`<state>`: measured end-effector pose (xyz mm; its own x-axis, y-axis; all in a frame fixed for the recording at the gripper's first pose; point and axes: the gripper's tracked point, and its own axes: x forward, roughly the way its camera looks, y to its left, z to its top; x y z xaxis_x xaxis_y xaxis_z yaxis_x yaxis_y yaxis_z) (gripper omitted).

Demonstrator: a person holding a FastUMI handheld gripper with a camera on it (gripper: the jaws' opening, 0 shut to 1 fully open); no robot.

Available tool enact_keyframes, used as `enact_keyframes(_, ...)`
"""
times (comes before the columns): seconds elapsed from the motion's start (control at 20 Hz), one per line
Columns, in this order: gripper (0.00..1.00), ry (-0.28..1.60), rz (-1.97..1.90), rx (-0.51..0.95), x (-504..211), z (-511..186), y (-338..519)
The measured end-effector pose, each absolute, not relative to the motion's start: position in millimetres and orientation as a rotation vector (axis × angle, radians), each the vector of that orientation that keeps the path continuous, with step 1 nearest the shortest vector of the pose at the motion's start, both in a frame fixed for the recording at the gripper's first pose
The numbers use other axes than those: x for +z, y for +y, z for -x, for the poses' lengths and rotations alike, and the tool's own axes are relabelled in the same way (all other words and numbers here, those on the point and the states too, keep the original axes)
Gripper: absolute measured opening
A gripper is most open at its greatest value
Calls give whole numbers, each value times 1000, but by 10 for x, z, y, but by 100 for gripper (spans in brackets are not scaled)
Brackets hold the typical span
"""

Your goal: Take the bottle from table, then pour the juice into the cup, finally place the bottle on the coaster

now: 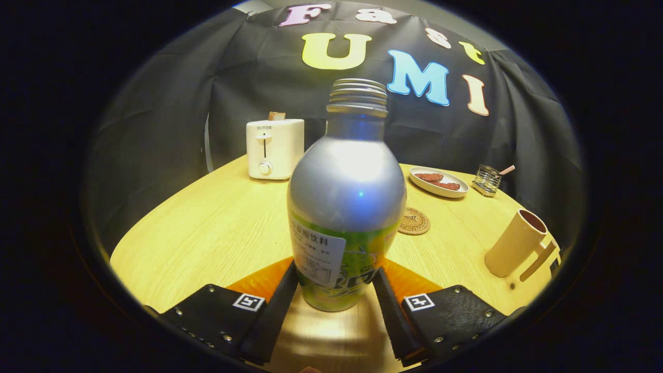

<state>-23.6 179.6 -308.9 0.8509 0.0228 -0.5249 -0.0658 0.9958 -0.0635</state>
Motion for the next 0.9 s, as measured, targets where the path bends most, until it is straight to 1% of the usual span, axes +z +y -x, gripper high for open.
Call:
enact_keyframes(0.25, 79, 569, 24, 67, -3064, 250, 1787)
enact_keyframes(0.35, 78, 563, -9, 77, -2972, 236, 1776)
enact_keyframes(0.4, 76, 561, -28, 77, -2918, 235, 1769)
enact_keyframes(0.65, 76, 520, -113, 60, -2542, 125, 1667)
enact_keyframes(0.9, 76, 496, -154, 53, -2320, 46, 1529)
